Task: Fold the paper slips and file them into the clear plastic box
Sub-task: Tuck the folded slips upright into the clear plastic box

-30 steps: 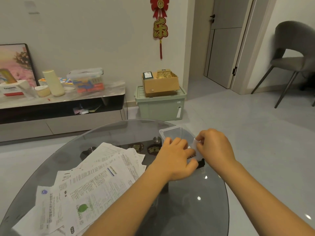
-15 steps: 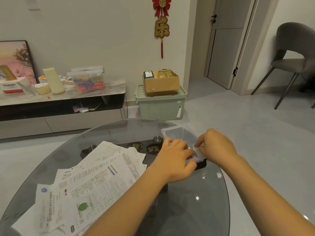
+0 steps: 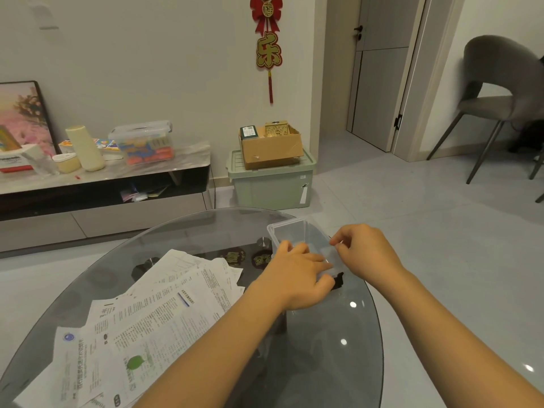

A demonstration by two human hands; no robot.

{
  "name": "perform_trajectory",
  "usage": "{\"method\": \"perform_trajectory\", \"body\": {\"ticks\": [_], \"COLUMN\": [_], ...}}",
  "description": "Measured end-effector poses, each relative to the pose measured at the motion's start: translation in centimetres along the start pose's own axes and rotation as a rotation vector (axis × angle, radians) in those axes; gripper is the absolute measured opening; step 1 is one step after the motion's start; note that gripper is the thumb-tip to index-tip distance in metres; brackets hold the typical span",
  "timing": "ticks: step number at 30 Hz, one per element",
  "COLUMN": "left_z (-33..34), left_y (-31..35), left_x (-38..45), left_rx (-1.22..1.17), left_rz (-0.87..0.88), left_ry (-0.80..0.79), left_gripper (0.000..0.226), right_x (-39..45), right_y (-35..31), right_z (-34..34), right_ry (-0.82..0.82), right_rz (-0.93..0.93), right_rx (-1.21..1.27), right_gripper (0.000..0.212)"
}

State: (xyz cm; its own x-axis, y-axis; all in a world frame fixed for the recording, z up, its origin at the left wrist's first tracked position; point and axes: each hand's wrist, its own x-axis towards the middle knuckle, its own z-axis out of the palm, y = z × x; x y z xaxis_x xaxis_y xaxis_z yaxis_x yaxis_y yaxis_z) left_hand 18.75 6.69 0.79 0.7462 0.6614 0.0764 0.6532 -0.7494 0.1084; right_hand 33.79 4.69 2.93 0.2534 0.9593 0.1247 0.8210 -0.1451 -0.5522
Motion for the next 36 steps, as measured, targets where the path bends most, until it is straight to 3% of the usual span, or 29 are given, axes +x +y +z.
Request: {"method": "perform_trajectory", "body": {"ticks": [5, 10, 21, 28, 33, 36], "left_z": [-0.9, -2.8, -2.2, 0.5, 2.0, 2.8], "left_y": [0.1, 0.1, 0.9, -1.3, -3.5, -4.2], "left_x": [-0.8, -3.5, -14.5, -19.8, -22.2, -22.6], "left_rx": [-0.049, -0.034, -0.123, -0.055, -0.013, -0.016], "left_rz": [-0.046, -0.151, -0.372, -0.598, -0.880, -0.941], "left_ry": [0.054, 0.115, 0.220, 0.088, -0.066, -0.135], "left_gripper": [0.068, 0.064, 0.059, 0.048, 0.066, 0.069], "right_x": [-0.4, -1.6, -7.3, -9.4, -10.2, -10.4], "right_y": [-0.2, -1.2, -6.5, -8.0, -8.6, -8.8], "right_z": [-0.2, 0.1, 4.3, 7.8, 9.4, 10.0], "right_ry": [0.012, 0.045, -0.086, -0.247, -0.345, -0.375], "right_rz": [-0.038, -0.212, -0.568, -0.676, -0.714, -0.732], "right_rx": [0.027, 0.035, 0.030, -0.121, -0.201, -0.228], "right_gripper": [0.025, 0.024, 0.021, 0.028, 0.028, 0.029]}}
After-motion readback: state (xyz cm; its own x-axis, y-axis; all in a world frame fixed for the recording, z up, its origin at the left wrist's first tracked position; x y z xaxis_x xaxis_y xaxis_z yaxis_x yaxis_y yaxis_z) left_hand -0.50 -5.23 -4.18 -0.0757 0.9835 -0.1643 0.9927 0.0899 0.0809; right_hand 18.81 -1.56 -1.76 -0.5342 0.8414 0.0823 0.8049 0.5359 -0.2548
